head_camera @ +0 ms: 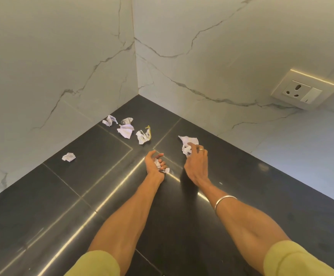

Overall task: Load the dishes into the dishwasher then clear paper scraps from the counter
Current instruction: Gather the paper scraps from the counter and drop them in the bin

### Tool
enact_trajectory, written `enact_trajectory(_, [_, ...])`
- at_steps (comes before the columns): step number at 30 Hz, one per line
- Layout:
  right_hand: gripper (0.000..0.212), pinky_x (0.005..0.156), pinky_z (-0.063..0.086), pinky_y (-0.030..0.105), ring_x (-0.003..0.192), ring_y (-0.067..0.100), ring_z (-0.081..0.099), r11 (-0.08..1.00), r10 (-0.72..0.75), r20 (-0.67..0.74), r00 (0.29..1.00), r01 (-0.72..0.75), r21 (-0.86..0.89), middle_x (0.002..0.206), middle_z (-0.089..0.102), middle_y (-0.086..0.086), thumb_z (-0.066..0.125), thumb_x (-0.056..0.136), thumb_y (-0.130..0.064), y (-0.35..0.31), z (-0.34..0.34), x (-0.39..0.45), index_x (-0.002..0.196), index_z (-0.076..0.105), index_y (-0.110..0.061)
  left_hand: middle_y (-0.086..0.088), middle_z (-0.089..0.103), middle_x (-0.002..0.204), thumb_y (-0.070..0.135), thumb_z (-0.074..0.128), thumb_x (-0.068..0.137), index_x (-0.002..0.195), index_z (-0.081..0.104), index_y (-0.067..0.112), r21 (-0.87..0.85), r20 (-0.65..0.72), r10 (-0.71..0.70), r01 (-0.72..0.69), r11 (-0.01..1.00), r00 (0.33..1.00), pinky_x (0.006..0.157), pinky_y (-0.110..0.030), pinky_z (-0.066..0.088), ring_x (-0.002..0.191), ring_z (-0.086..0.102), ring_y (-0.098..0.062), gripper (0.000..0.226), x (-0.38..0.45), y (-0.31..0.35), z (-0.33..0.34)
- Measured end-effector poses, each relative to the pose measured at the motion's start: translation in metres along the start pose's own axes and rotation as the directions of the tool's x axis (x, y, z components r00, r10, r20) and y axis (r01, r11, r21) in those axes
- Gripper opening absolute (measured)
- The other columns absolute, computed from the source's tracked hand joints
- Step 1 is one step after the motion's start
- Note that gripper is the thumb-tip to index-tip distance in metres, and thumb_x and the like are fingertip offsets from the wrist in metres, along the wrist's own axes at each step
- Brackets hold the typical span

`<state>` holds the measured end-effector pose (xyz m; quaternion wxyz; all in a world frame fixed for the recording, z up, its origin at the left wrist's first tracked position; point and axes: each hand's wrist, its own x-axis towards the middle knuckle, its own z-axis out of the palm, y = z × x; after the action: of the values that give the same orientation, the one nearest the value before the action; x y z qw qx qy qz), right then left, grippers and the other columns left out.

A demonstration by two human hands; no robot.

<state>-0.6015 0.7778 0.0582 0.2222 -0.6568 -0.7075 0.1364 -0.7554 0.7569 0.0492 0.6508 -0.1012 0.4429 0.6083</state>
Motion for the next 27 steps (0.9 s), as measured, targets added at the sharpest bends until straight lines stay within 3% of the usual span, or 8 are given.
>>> enact_trajectory(4, [0.044,0.093,0.048,0.035,0.112,0.025,0.05,0.988,0.052,0.132,0.99,-0.07,0.138,0.135,0.043,0.003,0.051,0.095,-0.009,0.006,0.009,0.011,0.137,0.051,-0.023,0.002,0.034,0.045,0.027,0.061,0.082,0.072,0.057,0.007,-0.004,0.006,0.016,-0.016,1.0,1.0,0.032,-0.017,0.018,0.032,0.029,-0.009,0.023,0.002,0.0,-0.001])
enact_trajectory(10, [0.019,0.076,0.048,0.032,0.092,0.026,0.059,0.976,0.112,0.067,0.991,-0.123,0.182,0.107,0.055,0.002,0.059,0.094,-0.017,-0.003,0.02,0.012,0.111,0.069,-0.013,0.002,0.037,0.043,0.023,0.06,0.084,0.072,0.058,0.009,-0.101,0.044,-0.029,0.033,0.994,0.999,0.032,-0.016,0.022,0.031,0.031,-0.01,0.018,0.002,0.008,-0.01])
enact_trajectory(15, [0.014,0.068,0.039,0.029,0.084,0.026,0.059,0.968,0.154,0.126,0.98,-0.175,0.18,0.096,0.055,0.004,0.062,0.093,-0.017,-0.007,0.013,0.007,0.103,0.071,-0.011,0.002,0.038,0.043,0.023,0.061,0.086,0.076,0.059,0.01,-0.048,0.05,-0.016,0.018,0.999,0.999,0.032,-0.017,0.024,0.031,0.032,-0.01,0.016,-0.007,-0.003,-0.012])
enact_trajectory(19, [0.017,0.076,0.043,0.026,0.097,0.029,0.067,0.938,0.225,0.196,0.955,-0.266,0.222,0.1,0.073,0.009,0.066,0.088,-0.014,-0.011,0.003,0.005,0.101,0.076,-0.012,0.001,0.039,0.043,0.022,0.062,0.085,0.076,0.06,0.009,0.016,0.031,-0.015,0.014,1.0,0.999,0.032,-0.017,0.025,0.031,0.032,-0.01,0.016,-0.016,-0.008,-0.015])
enact_trajectory(22, [0.02,0.079,0.041,0.022,0.1,0.027,0.067,0.905,0.247,0.189,0.95,-0.296,0.307,0.103,0.074,0.01,0.069,0.086,-0.017,-0.021,-0.009,0.003,0.104,0.076,-0.012,0.001,0.039,0.044,0.023,0.064,0.082,0.074,0.059,0.008,-0.03,0.005,-0.026,0.026,0.999,1.0,0.033,-0.017,0.025,0.032,0.033,-0.011,0.017,-0.019,-0.007,-0.02])
enact_trajectory(25, [0.026,0.083,0.041,0.021,0.1,0.021,0.067,0.886,0.19,0.2,0.961,-0.255,0.387,0.106,0.073,0.006,0.073,0.085,-0.023,-0.037,-0.017,-0.001,0.108,0.076,-0.014,0.0,0.04,0.045,0.019,0.062,0.083,0.074,0.056,0.007,-0.038,-0.019,-0.002,0.001,0.999,1.0,0.035,-0.018,0.028,0.033,0.034,-0.011,0.017,-0.029,-0.007,-0.022])
enact_trajectory(27, [0.03,0.087,0.049,0.023,0.095,0.015,0.068,0.877,0.127,0.239,0.963,-0.222,0.426,0.104,0.074,0.004,0.078,0.081,-0.027,-0.048,-0.018,-0.004,0.108,0.075,-0.014,-0.002,0.046,0.05,0.018,0.063,0.084,0.078,0.056,0.006,-0.009,-0.049,0.022,-0.022,1.0,0.999,0.039,-0.02,0.034,0.038,0.04,-0.012,0.015,-0.035,-0.01,-0.022])
